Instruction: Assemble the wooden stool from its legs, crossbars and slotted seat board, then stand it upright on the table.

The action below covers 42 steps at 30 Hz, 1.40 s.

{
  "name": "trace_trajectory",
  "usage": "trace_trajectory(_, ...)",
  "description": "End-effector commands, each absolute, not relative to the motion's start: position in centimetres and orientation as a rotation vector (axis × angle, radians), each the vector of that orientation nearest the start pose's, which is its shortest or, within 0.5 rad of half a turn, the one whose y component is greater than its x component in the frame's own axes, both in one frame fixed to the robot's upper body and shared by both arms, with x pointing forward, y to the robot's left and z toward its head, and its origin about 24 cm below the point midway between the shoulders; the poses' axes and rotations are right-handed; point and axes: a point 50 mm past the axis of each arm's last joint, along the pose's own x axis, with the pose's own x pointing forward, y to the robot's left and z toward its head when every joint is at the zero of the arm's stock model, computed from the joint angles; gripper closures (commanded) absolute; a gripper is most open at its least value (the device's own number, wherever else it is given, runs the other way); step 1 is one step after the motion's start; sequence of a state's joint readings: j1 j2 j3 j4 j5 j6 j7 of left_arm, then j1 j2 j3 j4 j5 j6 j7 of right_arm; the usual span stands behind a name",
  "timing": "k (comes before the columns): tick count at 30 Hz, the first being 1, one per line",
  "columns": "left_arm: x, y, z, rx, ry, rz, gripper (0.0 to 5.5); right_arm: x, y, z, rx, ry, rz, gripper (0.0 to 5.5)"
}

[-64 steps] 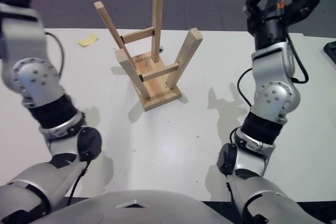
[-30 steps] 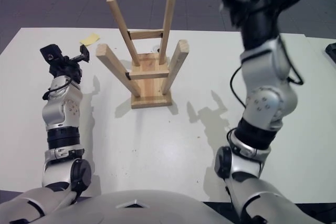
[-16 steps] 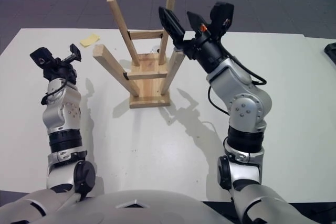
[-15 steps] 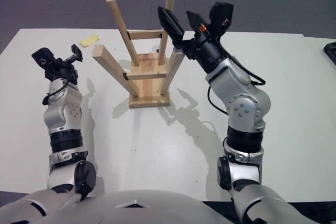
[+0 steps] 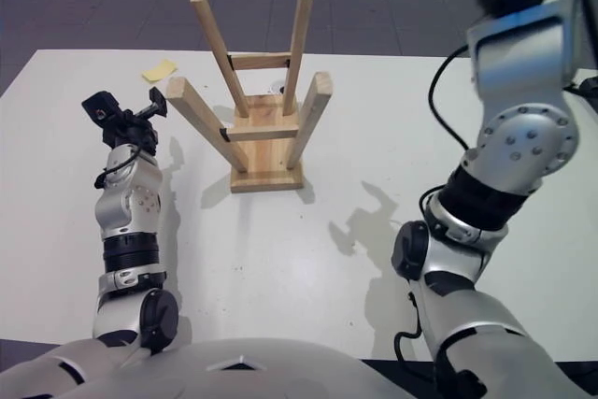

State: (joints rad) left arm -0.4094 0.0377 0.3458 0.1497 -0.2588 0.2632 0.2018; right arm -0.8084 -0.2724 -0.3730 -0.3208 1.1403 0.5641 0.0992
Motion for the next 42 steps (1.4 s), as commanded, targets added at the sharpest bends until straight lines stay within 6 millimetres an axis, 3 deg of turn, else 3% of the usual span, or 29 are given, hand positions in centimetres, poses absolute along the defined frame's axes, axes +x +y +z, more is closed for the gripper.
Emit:
trace_trajectory(1,32.0,21.4,9.1,-0.314,0.022,0.357,0.10,28.8,-11.3,21.6,0.550,-0.144,0.748,0.11)
trace_trajectory(2,32.0,21.4,8.9,-0.312,0.027,0.356,0.10,28.6,-10.8,19.0,0.529,-0.041,0.726,0.11)
trace_trajectory(4,31.8,21.4,8.7,-0.307,0.038,0.357,0.10,28.2,-10.2,15.7,0.501,0.069,0.698,0.11)
trace_trajectory(6,31.8,21.5,8.4,-0.303,0.049,0.356,0.10,28.3,-9.7,14.9,0.490,0.065,0.695,0.11)
trace_trajectory(12,32.1,21.2,8.8,-0.302,0.035,0.343,0.10,28.8,-11.1,18.8,0.593,-0.179,0.728,0.11)
trace_trajectory(17,32.1,21.6,11.6,-0.328,-0.098,0.355,0.10,28.0,-13.2,24.8,0.728,-0.453,0.743,0.11)
trace_trajectory(20,31.9,21.3,15.5,-0.305,-0.272,0.322,0.10,28.3,-14.5,26.3,0.811,-0.512,0.683,0.11)
trace_trajectory(23,31.0,19.2,21.1,-0.217,-0.501,0.204,0.10,29.1,-14.8,25.7,0.791,-0.470,0.615,0.11)
trace_trajectory(26,30.3,17.0,23.9,-0.155,-0.599,0.084,0.10,29.4,-14.6,24.9,0.794,-0.434,0.573,0.11)
trace_trajectory(28,30.5,16.9,23.5,-0.221,-0.555,0.081,0.10,30.7,-15.1,22.9,0.777,-0.337,0.418,0.11)
trace_trajectory(30,30.8,18.9,21.4,-0.273,-0.439,0.215,0.10,31.8,-16.3,20.7,0.699,-0.255,0.226,0.11)
trace_trajectory(32,30.2,20.7,20.4,-0.249,-0.392,0.329,0.10,31.7,-16.8,20.2,0.534,-0.270,0.122,0.11)
trace_trajectory(34,29.3,21.1,20.3,-0.173,-0.401,0.361,0.10,31.5,-17.2,19.8,0.470,-0.272,0.052,0.11)
trace_trajectory(37,28.1,20.0,19.1,-0.080,-0.338,0.304,0.10,31.2,-17.4,17.7,0.334,-0.197,-0.037,0.11)
trace_trajectory(42,26.4,16.8,17.2,-0.068,-0.207,0.178,0.10,30.0,-15.5,15.4,0.157,-0.110,0.007,0.11)
